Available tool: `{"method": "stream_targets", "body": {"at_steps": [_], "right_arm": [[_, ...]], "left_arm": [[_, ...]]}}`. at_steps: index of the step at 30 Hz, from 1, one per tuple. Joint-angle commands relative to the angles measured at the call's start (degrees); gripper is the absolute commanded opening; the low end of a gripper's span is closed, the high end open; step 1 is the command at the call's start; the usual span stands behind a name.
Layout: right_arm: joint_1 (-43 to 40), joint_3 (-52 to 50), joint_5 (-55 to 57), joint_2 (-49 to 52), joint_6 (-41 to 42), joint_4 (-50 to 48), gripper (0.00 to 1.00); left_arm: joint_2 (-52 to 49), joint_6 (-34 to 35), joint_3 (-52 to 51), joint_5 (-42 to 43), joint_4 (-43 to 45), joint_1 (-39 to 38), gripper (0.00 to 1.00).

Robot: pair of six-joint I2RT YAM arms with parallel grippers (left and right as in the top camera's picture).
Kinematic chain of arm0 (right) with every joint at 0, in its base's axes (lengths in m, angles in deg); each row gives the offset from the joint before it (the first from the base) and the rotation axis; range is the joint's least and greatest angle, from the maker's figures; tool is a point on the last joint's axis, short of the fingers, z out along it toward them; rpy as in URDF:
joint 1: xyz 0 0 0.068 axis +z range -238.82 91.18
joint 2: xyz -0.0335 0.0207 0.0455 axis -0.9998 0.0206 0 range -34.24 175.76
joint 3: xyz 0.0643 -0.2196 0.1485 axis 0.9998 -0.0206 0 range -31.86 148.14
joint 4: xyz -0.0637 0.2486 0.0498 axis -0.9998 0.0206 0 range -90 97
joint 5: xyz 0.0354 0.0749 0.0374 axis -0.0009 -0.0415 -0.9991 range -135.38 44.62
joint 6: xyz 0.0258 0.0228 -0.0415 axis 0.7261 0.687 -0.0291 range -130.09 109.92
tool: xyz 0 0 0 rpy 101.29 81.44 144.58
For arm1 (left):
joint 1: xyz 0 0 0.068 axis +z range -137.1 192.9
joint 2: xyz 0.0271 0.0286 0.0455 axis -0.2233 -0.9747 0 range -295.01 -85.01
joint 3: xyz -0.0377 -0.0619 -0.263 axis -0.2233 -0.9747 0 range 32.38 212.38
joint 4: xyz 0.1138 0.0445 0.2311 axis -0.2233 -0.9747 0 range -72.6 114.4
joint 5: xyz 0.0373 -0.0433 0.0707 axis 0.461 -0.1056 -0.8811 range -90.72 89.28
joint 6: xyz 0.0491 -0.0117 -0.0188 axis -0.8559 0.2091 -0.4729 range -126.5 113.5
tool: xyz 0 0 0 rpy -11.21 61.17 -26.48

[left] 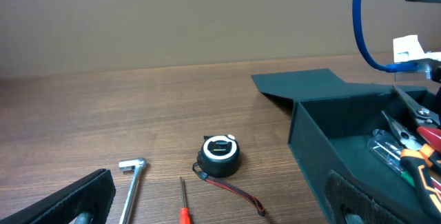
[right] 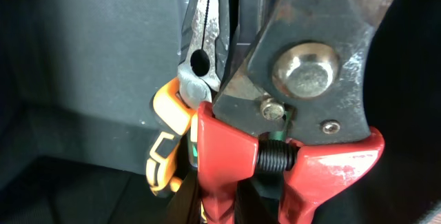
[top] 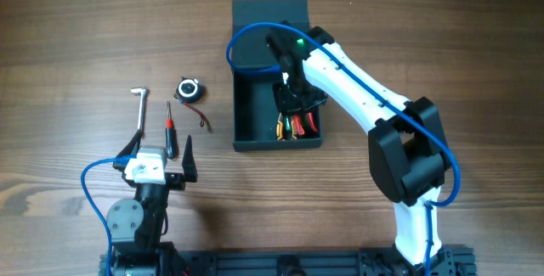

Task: Pack container
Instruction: 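Carry the red cutters with right gripper into the box and release, then withdraw right arm up and away from the box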

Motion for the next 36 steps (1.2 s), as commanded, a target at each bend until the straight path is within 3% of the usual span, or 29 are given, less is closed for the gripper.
{"method": "stream_targets", "body": {"at_steps": [1, 13, 14, 17, 23, 27, 29, 32, 36], "right_arm": [[0.2, -1.8, -3.3, -0.6, 1.3, 0.0, 0.04], [3.0, -1.8, -7.5, -0.6, 1.0, 1.9, 0.07], [3.0, -1.8, -7.1, -0.6, 1.0, 1.9, 0.27], [3.0, -1.8, -5.8, -0.6, 1.0, 1.9, 0.44], [2.5, 0.4, -5.2, -0.7, -1.4, 0.9, 0.49], [-1.2, 15.3, -3.5, -0.7, -5.1, 3.5, 0.57], [-5.6, 26.3, 1.7, -0.9, -5.1, 6.2, 0.96], [-14.8, 36.1, 12.1, -1.6, -5.1, 8.8, 1.00], [-27.1, 36.9, 21.9, -2.3, -5.1, 10.5, 1.00]], "left_arm": [[0.4, -0.9, -0.2, 1.1, 0.0, 0.3, 1.00], [0.4, -0.9, -0.2, 1.1, 0.0, 0.3, 1.00], [0.4, -0.9, -0.2, 1.1, 0.0, 0.3, 1.00], [0.4, -0.9, -0.2, 1.1, 0.0, 0.3, 1.00], [0.4, -0.9, -0.2, 1.1, 0.0, 0.3, 1.00], [0.4, -0.9, -0.2, 1.1, 0.0, 0.3, 1.00], [0.4, -0.9, -0.2, 1.1, 0.0, 0.3, 1.00], [0.4, -0.9, -0.2, 1.1, 0.0, 0.3, 1.00], [0.4, -0.9, -0.2, 1.1, 0.0, 0.3, 1.00]]}}
